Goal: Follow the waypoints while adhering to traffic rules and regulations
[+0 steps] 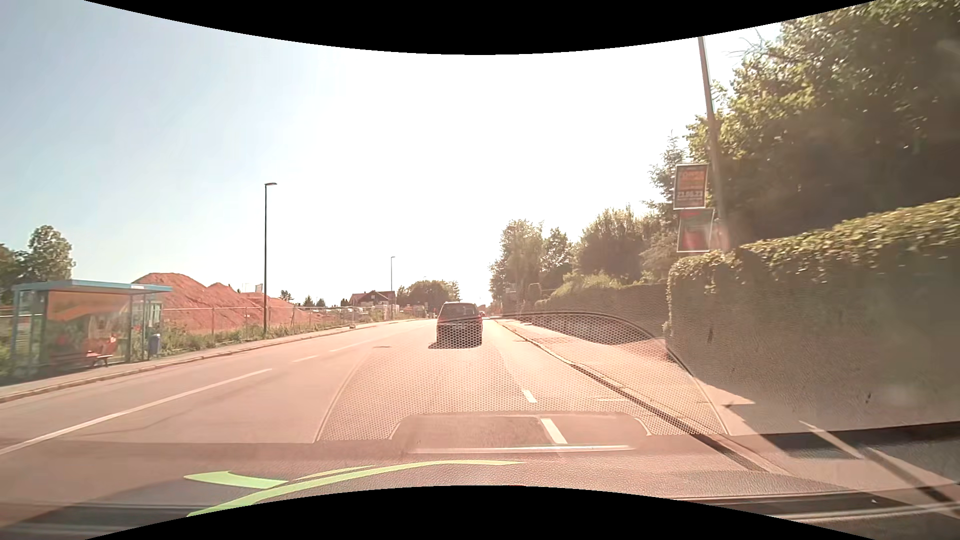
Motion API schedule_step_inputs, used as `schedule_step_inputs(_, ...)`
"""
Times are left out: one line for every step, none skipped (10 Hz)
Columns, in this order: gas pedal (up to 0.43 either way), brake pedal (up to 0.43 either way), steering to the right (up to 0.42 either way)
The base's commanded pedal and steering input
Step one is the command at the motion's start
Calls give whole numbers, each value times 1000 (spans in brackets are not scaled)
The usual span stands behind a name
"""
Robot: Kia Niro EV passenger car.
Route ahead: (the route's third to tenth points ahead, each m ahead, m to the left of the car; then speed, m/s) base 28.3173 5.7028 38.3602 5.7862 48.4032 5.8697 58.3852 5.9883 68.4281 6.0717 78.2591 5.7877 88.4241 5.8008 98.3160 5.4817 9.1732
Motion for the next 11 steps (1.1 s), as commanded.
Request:
schedule_step_inputs(0,0,3)
schedule_step_inputs(0,0,0)
schedule_step_inputs(0,0,-3)
schedule_step_inputs(0,0,-2)
schedule_step_inputs(0,0,-2)
schedule_step_inputs(0,0,-2)
schedule_step_inputs(0,0,-1)
schedule_step_inputs(0,0,-1)
schedule_step_inputs(20,0,-1)
schedule_step_inputs(28,0,-1)
schedule_step_inputs(39,0,-1)
